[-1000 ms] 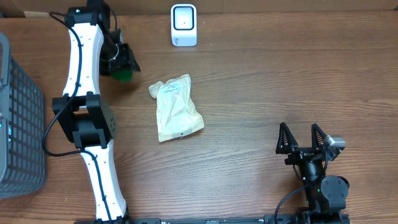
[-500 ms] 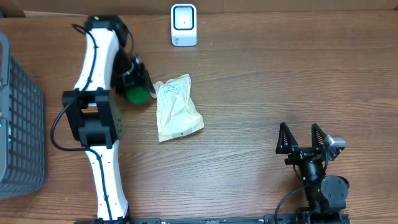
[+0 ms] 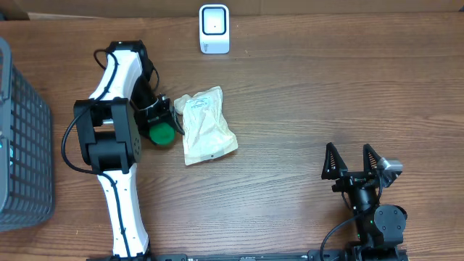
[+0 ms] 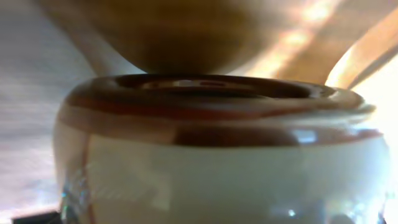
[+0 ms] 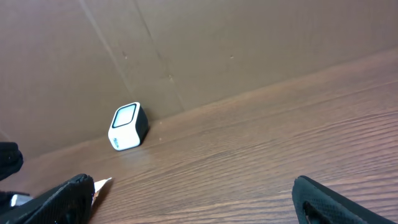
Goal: Scan the item barcode
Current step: 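Lower the jar beside the bag and open the left gripper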
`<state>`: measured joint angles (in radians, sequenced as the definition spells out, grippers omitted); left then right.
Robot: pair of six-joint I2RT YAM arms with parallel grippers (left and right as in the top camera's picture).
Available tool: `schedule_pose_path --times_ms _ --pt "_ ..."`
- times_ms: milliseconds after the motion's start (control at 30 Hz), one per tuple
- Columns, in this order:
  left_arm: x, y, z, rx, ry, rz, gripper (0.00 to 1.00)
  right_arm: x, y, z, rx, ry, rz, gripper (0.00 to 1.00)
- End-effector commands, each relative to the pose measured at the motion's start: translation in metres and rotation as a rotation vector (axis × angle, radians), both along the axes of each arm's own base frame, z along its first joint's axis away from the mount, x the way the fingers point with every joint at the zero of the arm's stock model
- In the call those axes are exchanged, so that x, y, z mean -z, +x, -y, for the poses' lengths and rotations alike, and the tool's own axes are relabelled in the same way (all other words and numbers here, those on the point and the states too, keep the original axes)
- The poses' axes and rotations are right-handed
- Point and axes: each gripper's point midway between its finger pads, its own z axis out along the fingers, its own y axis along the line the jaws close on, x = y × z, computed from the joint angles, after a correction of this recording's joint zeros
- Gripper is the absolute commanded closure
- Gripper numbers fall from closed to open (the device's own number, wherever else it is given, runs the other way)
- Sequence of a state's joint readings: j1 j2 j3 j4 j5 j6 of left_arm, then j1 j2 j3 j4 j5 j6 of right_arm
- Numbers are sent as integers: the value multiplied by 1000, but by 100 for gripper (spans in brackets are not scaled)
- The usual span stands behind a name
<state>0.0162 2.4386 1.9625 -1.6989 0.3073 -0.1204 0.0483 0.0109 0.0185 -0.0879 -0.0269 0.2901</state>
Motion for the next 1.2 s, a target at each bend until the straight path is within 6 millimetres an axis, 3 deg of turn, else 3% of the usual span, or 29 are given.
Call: schedule_pose_path --times_ms 0,133,333,367,500,633,933,1067,1167 --pt "11 -25 8 22 -19 -90 88 2 0 -2 -7 -3 4 0" --pt "15 -42 11 8 -35 -153 89 2 0 -2 -7 -3 4 0" --pt "16 -44 11 4 -38 -164 84 2 0 -2 -7 -3 4 0" --pt "16 -45 9 9 -31 -164 80 2 0 -2 -7 -3 4 0" --pt "19 -44 4 17 -5 -155 36 2 0 -2 -7 -3 4 0" --pt "26 -36 3 -3 10 -119 23 2 0 -2 -7 -3 5 0" --pt "30 -10 1 -36 21 -20 23 2 0 -2 -7 -3 4 0" --pt "14 7 -4 -46 24 29 29 2 0 -2 -7 -3 4 0" --pt "-14 31 -10 -60 25 108 31 2 0 -2 -7 -3 4 0"
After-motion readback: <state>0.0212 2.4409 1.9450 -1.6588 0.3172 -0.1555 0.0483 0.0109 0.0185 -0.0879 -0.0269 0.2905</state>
